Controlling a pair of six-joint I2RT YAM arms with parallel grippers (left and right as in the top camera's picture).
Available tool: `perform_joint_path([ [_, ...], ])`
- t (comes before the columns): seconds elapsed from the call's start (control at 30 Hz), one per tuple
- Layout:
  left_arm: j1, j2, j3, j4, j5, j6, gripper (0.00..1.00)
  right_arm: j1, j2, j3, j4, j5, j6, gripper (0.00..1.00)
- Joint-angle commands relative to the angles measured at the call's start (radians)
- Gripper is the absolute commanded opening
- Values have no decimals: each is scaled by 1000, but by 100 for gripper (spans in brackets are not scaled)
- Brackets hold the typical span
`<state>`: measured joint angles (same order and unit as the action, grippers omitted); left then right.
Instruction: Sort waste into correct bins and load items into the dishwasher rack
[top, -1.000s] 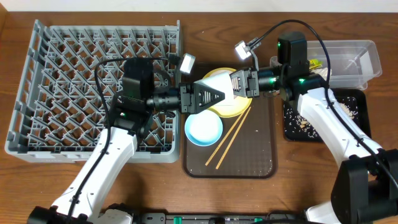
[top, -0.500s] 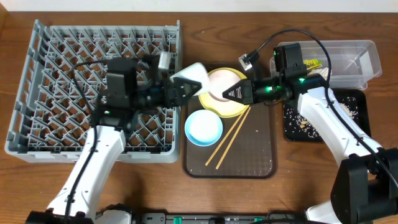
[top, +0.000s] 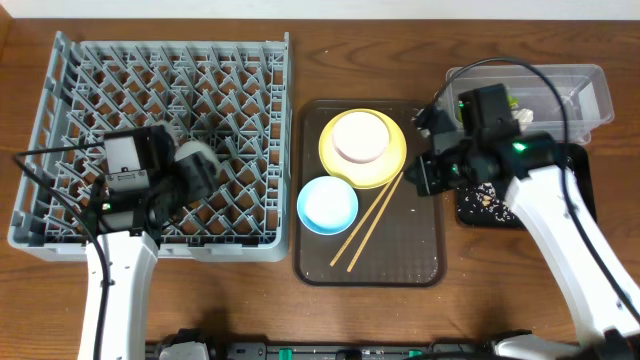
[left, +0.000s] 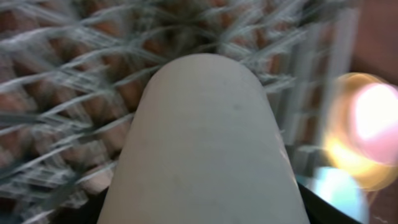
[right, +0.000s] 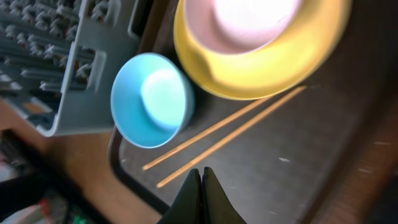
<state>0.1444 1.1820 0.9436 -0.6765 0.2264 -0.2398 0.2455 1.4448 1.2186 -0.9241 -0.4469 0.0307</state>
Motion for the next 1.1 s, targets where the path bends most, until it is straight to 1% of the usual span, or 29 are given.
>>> perform_joint_path([
  [0.0,9,33,24,-8,-127,30,6,-5,-53,25,-8,103,-33,2],
  [0.33,9,180,24,-54,-127,29,6,-4,-59,24,-19,103,-32,3],
  [0.37,9,193,24,-60,-127,29,6,-4,-59,25,-19,103,-32,3],
  [0.4,9,206,24,-65,-127,29,8,-4,-59,24,-19,103,-32,6],
  [0.43,9,214,24,-68,-126,29,12,-4,-59,25,-19,103,-32,9],
  [0.53,9,229,24,-72,-120,29,41,-4,-59,25,-19,102,-32,38],
  [0.57,9,229,24,-74,-114,29,53,-4,-59,25,-19,102,-32,49],
  [0.6,9,227,24,-75,-111,29,59,-4,-59,25,-19,102,-32,56],
  [0.63,9,224,24,-75,-106,29,67,-3,-59,25,-16,103,-32,64],
  [0.7,9,215,24,-74,-104,29,77,-4,-59,24,-12,103,-32,67],
  [0.83,9,175,24,-74,-104,29,85,-4,-59,24,-6,103,-32,68],
  [1.07,8,90,24,-86,-103,29,89,-3,-59,24,1,103,-32,68],
])
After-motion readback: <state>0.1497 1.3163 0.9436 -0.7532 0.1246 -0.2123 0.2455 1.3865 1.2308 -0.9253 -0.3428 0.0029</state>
